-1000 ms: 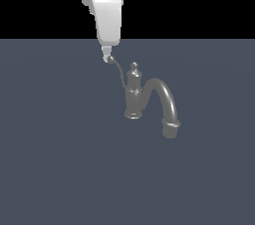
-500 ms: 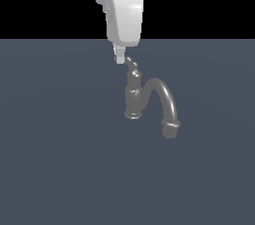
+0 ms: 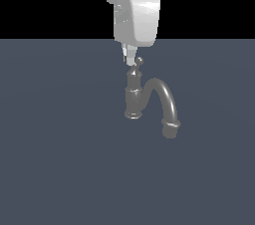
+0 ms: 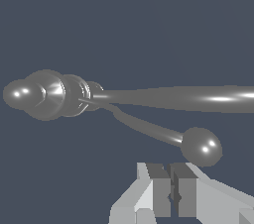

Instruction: Turn on the faucet by rotating a designated handle.

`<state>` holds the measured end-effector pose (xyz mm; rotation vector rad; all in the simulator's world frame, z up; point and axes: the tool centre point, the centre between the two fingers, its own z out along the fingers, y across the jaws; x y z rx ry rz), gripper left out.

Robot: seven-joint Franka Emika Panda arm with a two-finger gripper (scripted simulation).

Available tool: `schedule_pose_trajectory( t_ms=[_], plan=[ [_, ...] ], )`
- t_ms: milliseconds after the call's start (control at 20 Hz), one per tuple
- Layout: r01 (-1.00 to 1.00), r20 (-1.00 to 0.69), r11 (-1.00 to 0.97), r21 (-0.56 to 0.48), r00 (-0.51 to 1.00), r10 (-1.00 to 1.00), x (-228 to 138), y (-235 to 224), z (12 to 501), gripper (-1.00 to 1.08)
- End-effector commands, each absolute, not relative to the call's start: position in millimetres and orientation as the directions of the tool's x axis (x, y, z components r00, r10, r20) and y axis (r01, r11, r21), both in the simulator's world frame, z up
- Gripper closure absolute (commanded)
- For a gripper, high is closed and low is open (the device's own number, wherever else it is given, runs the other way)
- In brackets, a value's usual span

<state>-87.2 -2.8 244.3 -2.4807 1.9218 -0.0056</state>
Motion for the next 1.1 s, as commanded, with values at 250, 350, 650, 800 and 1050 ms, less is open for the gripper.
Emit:
schedule_pose_trajectory(
  t_ms=[250,350,650,800,1050],
  plan=[
    [-0.973,0.001,-0.229,-0.003,0.229,-0.973,-78.5,-54.5,243.3,1.08],
    [-0.974,0.0,-0.228,-0.002,0.228,-0.974,-76.3,-66.1,243.2,1.08],
    [-0.975,0.0,-0.223,0.0,0.223,-0.975,-69.7,-99.9,242.7,1.08],
    [-0.968,0.0,-0.251,-0.003,0.251,-0.968,-64.8,-81.5,244.1,1.08],
    [-0.969,0.0,-0.246,-0.002,0.246,-0.969,-50.3,-93.1,243.8,1.08]
  ],
)
